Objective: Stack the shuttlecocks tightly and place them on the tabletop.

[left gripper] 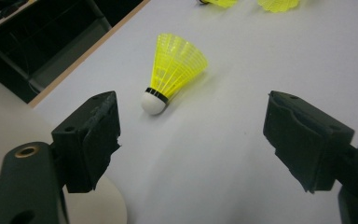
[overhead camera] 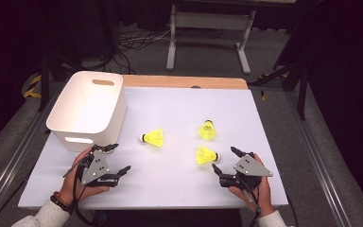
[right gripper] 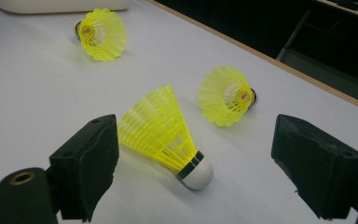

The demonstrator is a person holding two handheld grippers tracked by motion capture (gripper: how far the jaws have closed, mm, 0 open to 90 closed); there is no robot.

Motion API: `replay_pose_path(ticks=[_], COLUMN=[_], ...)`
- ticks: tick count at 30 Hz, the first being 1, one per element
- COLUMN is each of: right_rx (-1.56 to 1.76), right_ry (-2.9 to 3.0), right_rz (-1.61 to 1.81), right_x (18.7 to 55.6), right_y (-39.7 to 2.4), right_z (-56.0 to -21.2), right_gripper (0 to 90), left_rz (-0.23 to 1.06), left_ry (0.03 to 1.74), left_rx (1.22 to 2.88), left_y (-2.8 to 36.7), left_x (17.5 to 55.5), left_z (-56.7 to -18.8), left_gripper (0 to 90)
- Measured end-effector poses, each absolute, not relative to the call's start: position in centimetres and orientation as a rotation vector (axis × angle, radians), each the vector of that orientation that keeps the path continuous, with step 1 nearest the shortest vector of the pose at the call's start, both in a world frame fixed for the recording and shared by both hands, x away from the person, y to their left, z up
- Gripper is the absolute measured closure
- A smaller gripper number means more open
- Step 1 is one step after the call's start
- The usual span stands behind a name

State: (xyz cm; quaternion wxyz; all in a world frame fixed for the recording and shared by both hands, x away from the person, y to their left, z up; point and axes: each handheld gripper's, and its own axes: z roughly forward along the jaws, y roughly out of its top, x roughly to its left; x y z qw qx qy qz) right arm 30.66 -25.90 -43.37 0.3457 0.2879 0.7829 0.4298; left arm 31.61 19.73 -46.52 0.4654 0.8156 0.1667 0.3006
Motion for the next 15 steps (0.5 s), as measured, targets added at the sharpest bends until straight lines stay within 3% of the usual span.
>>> replay_pose_path(ticks=[7, 15], right_rx=[0.744, 0.758], right_ry=[2.033, 2.035], right_rz=[1.088, 1.047], right_x=[30.6, 31.0], right_y=[-25.5, -23.7], right_z=[-43.4, -42.8], right_gripper=[15.8, 13.2], left_rz=[0.728, 0.706], left_ry=[0.525, 0.542], left_rx=[1.956, 1.898], left_y=[21.6, 23.7], left_x=[30.7, 30.5], left_z=[-47.1, -46.9], left_gripper=[11.3, 4.9])
